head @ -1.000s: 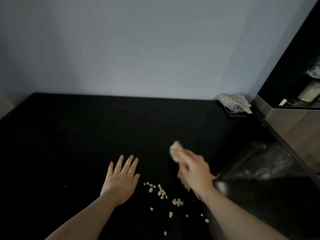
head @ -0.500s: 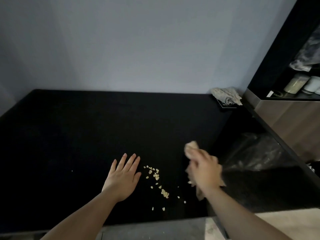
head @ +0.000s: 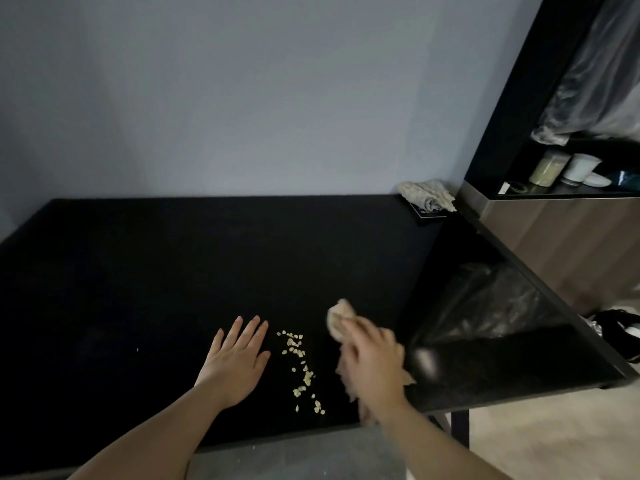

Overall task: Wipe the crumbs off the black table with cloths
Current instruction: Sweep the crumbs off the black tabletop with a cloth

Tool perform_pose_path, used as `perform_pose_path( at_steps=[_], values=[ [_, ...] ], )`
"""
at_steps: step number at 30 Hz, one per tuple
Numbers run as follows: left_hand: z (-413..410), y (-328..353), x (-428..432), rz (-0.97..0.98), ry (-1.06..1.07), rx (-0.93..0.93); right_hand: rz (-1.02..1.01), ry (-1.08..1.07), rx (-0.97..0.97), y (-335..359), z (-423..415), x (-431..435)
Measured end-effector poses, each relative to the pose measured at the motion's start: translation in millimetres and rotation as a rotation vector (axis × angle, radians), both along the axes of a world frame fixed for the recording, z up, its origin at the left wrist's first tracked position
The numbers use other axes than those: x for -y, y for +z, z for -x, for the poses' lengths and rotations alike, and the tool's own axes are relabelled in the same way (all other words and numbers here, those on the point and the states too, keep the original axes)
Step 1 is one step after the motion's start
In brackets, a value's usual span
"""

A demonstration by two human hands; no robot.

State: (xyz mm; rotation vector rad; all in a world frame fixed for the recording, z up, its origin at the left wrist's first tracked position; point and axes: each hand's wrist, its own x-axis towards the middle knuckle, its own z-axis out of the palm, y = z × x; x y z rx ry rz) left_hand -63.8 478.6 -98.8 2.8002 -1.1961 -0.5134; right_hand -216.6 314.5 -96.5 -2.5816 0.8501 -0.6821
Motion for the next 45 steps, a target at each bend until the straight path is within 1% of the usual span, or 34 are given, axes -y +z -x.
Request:
perform_pose_path(
  at_steps=[1,2,4,5,6,7,8,9,10,11,12,13,14,15,16,18,21,26,29,32,35,39,45],
  values=[
    [0,0,-1,0.005,-0.001,0.005,0.023,-0.123,-0.038,-1,11,16],
    [1,0,-1,0.009,-0.002,0.005,0.000,-0.209,-0.138,-2,20,28],
    [2,0,-2,0.018,0.003,-0.001,-0.072,-0.294,-0.303,-10,31,31],
    [2,0,-2,0.021,0.005,-0.001,-0.069,-0.288,-0.292,-9,28,20],
    [3,-1,-3,0.023,0.004,0.001,-0.051,-0.238,-0.278,-8,22,6],
    [3,-1,-5,0.025,0.002,0.001,-0.008,-0.187,-0.189,-12,17,-11],
    [3,-1,-6,0.028,0.000,0.002,0.027,-0.092,-0.167,-12,10,-29],
    [3,0,-6,0.029,-0.003,0.003,-0.009,0.051,-0.161,-9,6,-43],
    [4,0,-7,0.027,-0.007,0.004,0.000,0.163,-0.133,-8,3,-50],
    [4,1,-7,0.028,-0.016,0.005,-0.009,0.207,-0.152,-8,2,-47],
    [4,1,-9,0.032,-0.025,0.007,-0.009,0.181,-0.124,-9,0,-38],
    [3,1,-13,0.041,-0.025,0.014,0.010,0.083,-0.059,-12,2,-27],
    [3,-1,-17,0.053,-0.010,0.030,0.039,-0.070,-0.051,-16,4,-12],
    [3,-2,-23,0.062,0.022,0.056,0.016,-0.214,-0.080,-15,4,3],
    [2,-4,-29,0.067,0.066,0.081,-0.041,-0.311,-0.163,-14,0,15],
    [0,-5,-39,0.064,0.137,0.102,-0.124,-0.328,-0.307,-11,-13,30],
    [-2,-5,-41,0.031,0.128,0.119,-0.104,-0.162,-0.332,-5,-48,33],
    [-4,-4,-42,0.022,0.104,0.107,-0.050,0.329,-0.344,0,-94,18],
    [-6,-3,-42,0.013,0.101,0.092,-0.039,0.527,-0.387,0,-94,11],
    [-6,-3,-42,0.013,0.099,0.088,-0.063,0.686,-0.381,-2,-77,3],
    [-4,-2,-41,-0.004,0.100,0.091,-0.096,0.730,-0.382,-2,-56,-7],
    [5,-2,-40,0.002,0.127,0.102,-0.140,0.734,-0.363,-2,-31,-17],
    [29,-4,-49,-0.003,0.099,0.118,-0.157,0.721,-0.362,0,-4,-31]
  ],
)
